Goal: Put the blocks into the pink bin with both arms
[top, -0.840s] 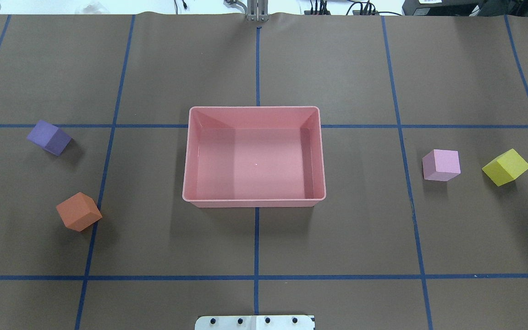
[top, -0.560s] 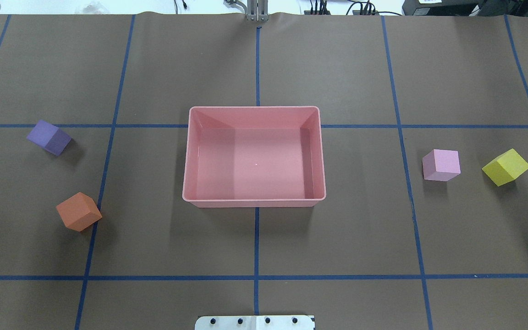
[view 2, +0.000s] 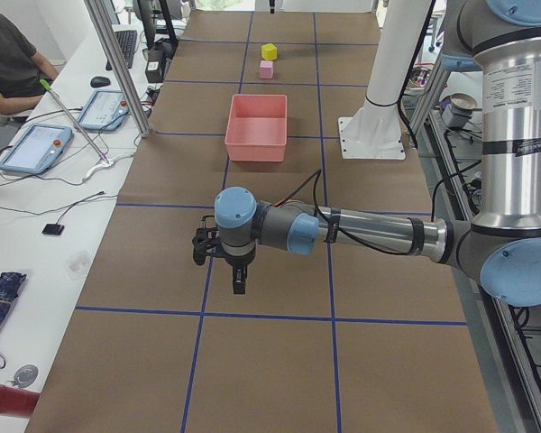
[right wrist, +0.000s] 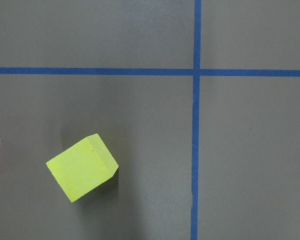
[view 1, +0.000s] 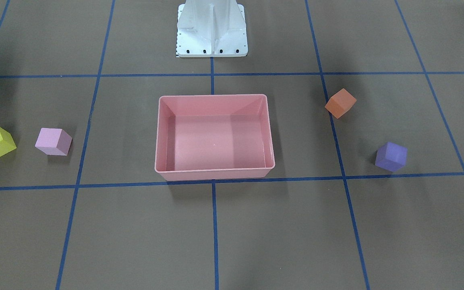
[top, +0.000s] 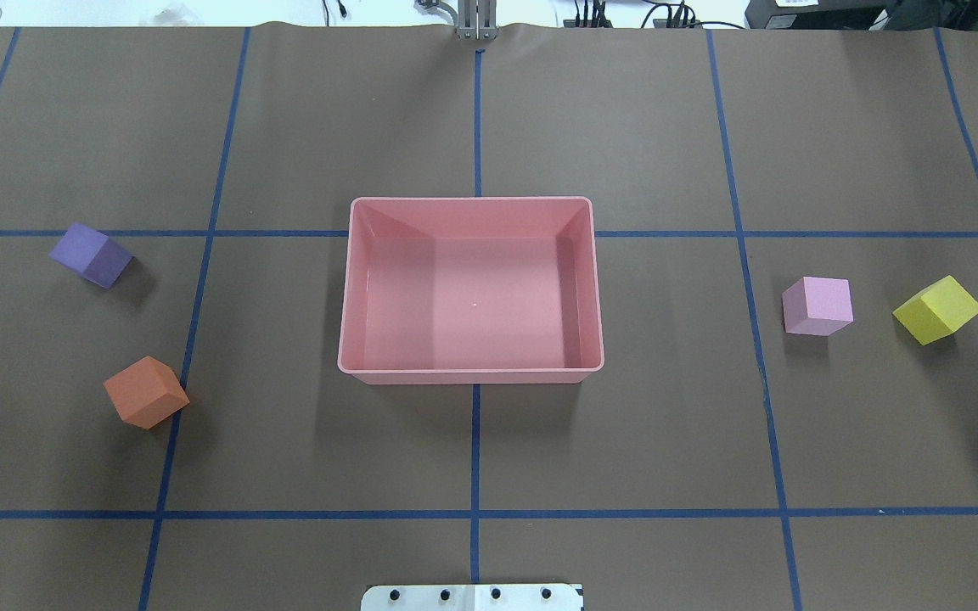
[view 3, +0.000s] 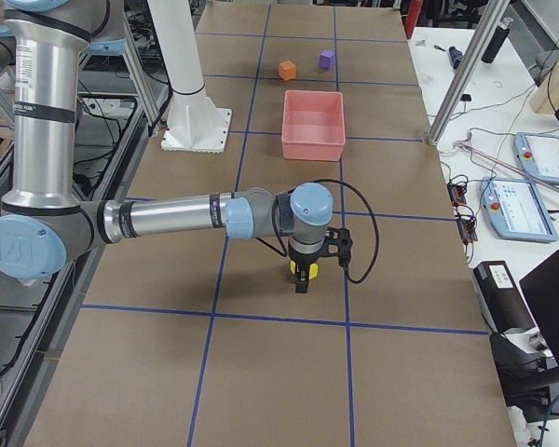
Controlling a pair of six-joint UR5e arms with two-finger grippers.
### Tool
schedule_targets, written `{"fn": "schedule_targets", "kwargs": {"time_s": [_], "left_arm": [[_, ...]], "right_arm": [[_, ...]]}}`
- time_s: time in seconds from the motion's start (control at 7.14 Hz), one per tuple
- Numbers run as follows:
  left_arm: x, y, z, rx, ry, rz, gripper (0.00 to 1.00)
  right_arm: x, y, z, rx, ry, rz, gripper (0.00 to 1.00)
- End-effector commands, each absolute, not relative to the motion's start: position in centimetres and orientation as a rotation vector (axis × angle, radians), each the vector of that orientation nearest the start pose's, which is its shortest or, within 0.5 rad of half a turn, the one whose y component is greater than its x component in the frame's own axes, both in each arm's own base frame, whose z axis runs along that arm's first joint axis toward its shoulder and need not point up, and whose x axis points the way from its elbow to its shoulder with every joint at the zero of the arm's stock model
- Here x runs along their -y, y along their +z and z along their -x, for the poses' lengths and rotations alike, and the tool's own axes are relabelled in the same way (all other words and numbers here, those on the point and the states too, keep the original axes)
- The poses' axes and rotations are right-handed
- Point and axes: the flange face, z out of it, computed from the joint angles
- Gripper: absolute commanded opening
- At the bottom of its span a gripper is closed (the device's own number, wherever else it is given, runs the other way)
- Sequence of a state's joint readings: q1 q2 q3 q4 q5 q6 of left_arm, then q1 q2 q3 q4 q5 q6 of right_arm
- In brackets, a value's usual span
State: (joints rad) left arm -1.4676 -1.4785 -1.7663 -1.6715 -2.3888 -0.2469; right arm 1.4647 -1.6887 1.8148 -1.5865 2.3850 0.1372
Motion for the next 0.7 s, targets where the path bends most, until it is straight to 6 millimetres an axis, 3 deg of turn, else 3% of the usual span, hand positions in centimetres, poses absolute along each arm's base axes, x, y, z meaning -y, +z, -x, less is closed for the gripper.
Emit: {"fn": "schedule_targets", "kwargs": {"time_s": [0.0,0.28,0.56], "left_arm": [[46.9,58.8,1.0,-0.841,-0.037,-0.080,1.00],[46.9,59.8,0.9,-0.837,-0.041,-0.062,1.00],[47.6,60.5,0.8,-0.837,-0.046,-0.051,1.00]], "right_arm": [[45.7,59.4,1.6,0.850,-0.144,-0.126,1.00],[45.2,60.2,5.7,0.829,-0.271,-0.169,1.00],[45.0,60.8,7.7,0.753,-0.398,-0.204,0.98]]}}
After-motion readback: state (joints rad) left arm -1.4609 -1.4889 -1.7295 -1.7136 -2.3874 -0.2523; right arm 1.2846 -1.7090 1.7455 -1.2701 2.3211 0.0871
